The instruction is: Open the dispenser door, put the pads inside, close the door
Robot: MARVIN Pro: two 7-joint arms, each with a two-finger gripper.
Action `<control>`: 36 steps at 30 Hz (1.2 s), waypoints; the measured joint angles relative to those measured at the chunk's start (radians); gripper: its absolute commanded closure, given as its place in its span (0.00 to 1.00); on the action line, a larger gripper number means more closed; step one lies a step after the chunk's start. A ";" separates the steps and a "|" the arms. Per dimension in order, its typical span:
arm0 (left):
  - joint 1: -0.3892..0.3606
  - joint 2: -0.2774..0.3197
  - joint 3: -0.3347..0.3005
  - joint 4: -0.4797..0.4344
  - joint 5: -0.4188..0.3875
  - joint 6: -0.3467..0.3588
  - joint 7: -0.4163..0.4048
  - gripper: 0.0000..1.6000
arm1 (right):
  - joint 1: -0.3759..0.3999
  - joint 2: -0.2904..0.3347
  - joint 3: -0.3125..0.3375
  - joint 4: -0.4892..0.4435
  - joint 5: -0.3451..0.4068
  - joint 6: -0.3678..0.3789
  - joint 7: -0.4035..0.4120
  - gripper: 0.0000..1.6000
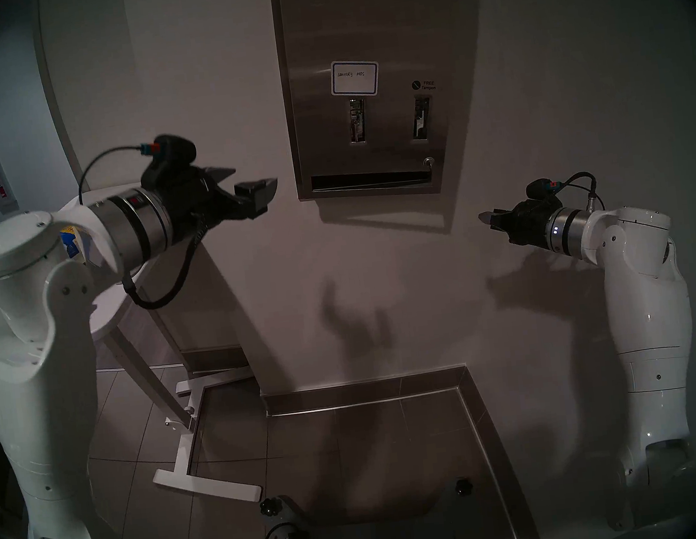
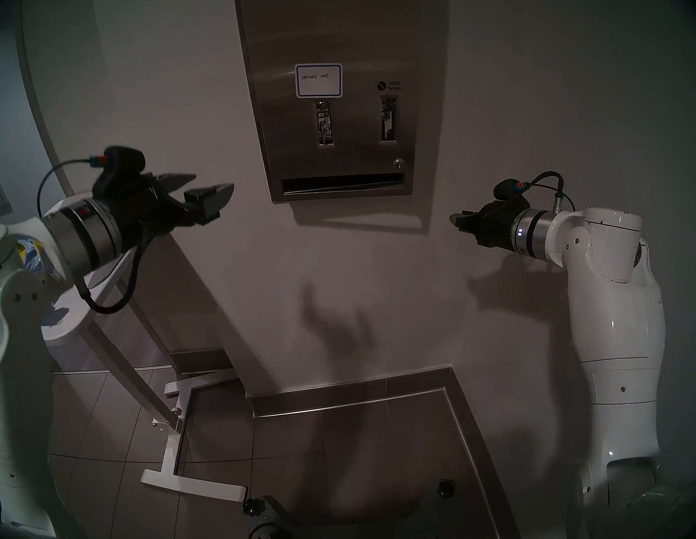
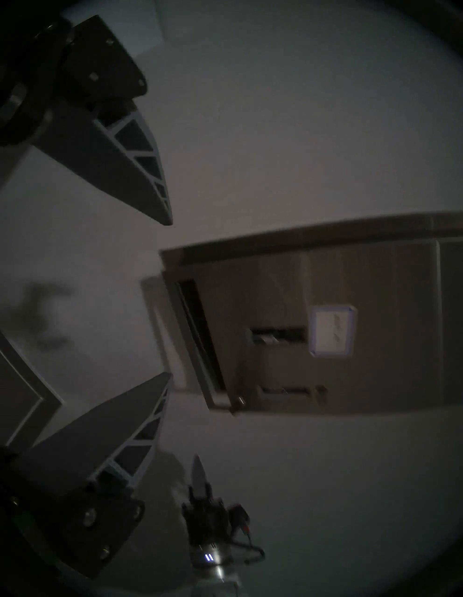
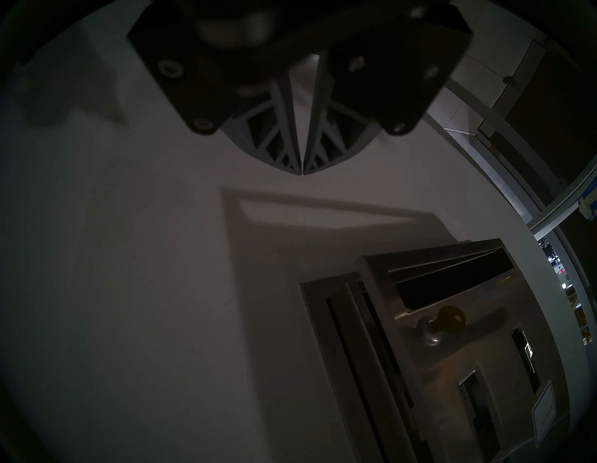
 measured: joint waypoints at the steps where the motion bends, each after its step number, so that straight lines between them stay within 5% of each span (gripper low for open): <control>1: 0.012 -0.003 0.005 0.010 0.016 0.000 0.014 0.00 | 0.000 0.000 0.000 0.000 0.000 0.000 0.000 0.67; 14: 0.200 -0.081 0.110 0.109 0.265 -0.026 0.266 0.00 | 0.000 0.000 0.000 0.002 0.001 0.000 0.000 0.67; 15: 0.212 -0.089 0.119 0.110 0.284 -0.032 0.285 0.00 | 0.000 0.000 0.000 0.002 0.001 0.000 0.000 0.00; 22: 0.278 -0.161 0.173 0.110 0.423 -0.104 0.423 0.00 | 0.004 0.002 -0.001 -0.002 0.001 -0.001 0.000 0.00; 36: 0.327 -0.269 0.252 0.133 0.562 -0.233 0.659 0.00 | 0.089 0.050 -0.013 -0.040 -0.032 -0.006 -0.029 0.00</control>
